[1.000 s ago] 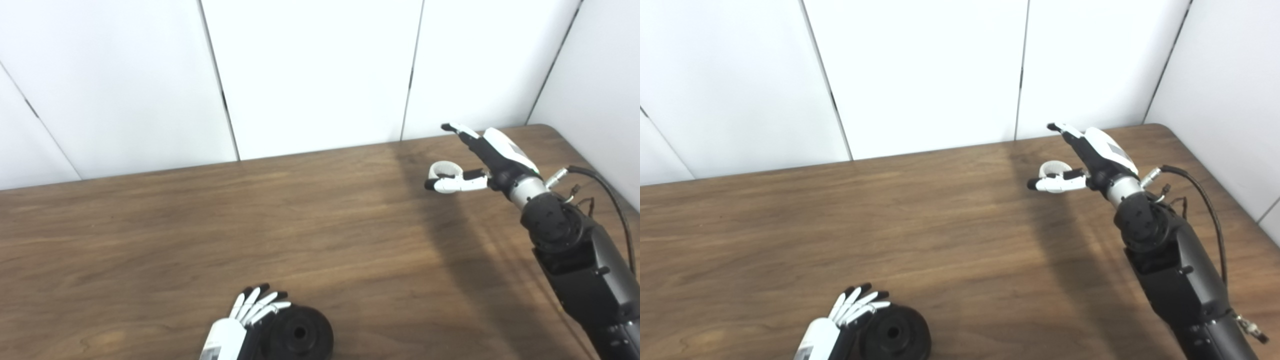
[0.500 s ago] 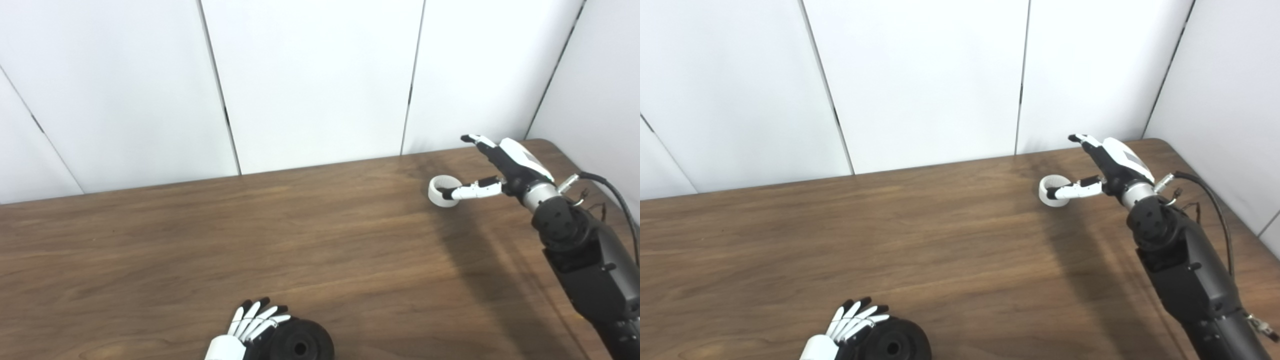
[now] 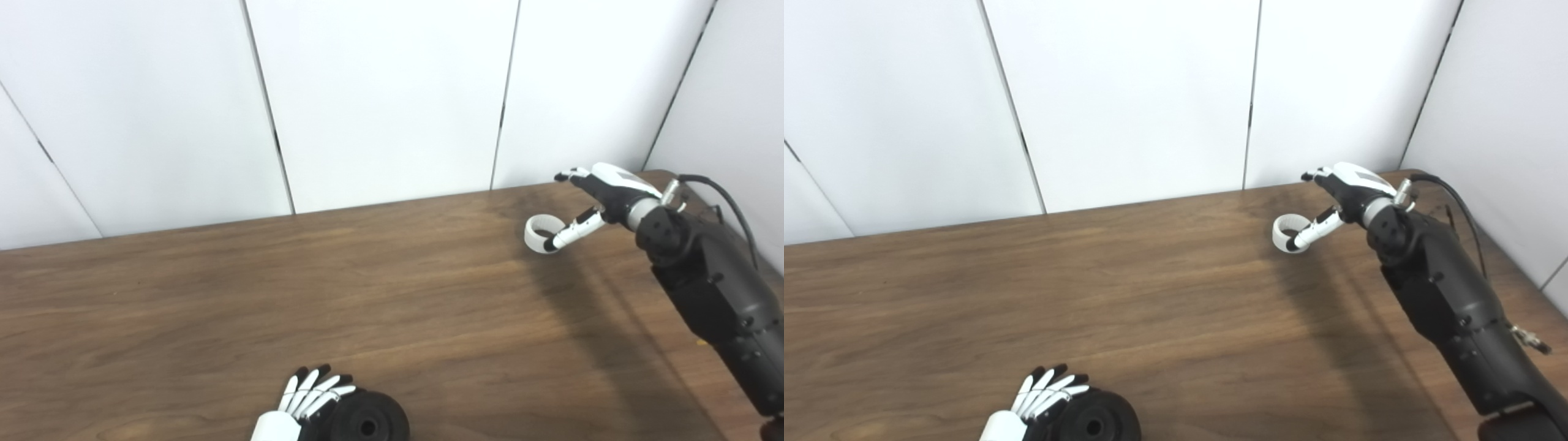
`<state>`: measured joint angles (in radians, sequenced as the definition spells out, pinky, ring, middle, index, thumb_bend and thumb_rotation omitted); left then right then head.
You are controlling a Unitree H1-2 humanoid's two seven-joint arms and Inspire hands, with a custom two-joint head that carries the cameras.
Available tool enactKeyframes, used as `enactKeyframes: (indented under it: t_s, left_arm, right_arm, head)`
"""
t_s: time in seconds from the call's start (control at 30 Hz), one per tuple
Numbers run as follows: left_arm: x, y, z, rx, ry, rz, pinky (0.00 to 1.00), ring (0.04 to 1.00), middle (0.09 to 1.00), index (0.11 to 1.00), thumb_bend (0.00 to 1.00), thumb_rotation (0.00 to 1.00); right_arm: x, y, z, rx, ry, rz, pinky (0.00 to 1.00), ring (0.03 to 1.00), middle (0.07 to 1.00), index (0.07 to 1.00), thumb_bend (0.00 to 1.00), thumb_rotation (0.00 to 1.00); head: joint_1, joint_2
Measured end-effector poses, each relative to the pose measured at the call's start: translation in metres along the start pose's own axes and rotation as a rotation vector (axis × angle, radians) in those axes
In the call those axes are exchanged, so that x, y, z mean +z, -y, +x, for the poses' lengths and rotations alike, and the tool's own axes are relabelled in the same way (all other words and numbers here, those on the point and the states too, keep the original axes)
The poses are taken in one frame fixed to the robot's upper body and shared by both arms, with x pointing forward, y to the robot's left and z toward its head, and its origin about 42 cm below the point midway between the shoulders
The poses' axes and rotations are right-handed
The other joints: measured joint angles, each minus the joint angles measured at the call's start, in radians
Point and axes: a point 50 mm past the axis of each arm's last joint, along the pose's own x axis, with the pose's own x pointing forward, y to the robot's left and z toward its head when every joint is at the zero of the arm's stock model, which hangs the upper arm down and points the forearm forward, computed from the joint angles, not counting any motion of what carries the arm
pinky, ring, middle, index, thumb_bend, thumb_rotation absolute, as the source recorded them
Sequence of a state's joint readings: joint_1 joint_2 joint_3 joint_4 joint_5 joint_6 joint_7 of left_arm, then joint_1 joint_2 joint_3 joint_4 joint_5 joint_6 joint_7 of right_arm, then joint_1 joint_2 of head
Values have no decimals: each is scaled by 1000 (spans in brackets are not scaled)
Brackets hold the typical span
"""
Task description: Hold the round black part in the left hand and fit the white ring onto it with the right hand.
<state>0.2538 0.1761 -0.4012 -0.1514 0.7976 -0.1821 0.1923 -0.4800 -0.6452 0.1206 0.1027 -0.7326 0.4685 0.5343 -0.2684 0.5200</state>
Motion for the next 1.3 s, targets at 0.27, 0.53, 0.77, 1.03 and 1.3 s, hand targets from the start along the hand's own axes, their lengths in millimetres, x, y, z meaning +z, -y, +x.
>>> enactKeyframes:
  t_s: [0.27,0.53,0.77,1.03,1.3]
  left_arm:
    - [0,0,0,-1,0,6,1000,934,838,482,519,58]
    - [0,0,0,0,0,8,1000,933,833,481,520,57]
    - [0,0,0,0,-1,9,1000,938,840,482,519,57]
    - [1,0,0,0,-1,13,1000,936,840,482,520,59]
    - [1,0,0,0,-2,15,1000,938,841,482,519,60]
  right_arm:
    - [9,2,14,49,-30,-70,959,1000,1000,905,1000,309]
    - [12,-4,24,78,-48,-116,979,1000,1000,895,1000,317]
    - [14,-3,28,59,-56,-123,990,1000,1000,841,977,238]
    - [22,-10,37,35,-57,-106,1000,1000,988,806,930,230]
    - [21,-10,41,-12,-60,-106,1000,968,943,727,882,207]
  head:
    - [-3,6]
    - [6,6]
    - [5,9]
    - [12,12]
    - [17,17]
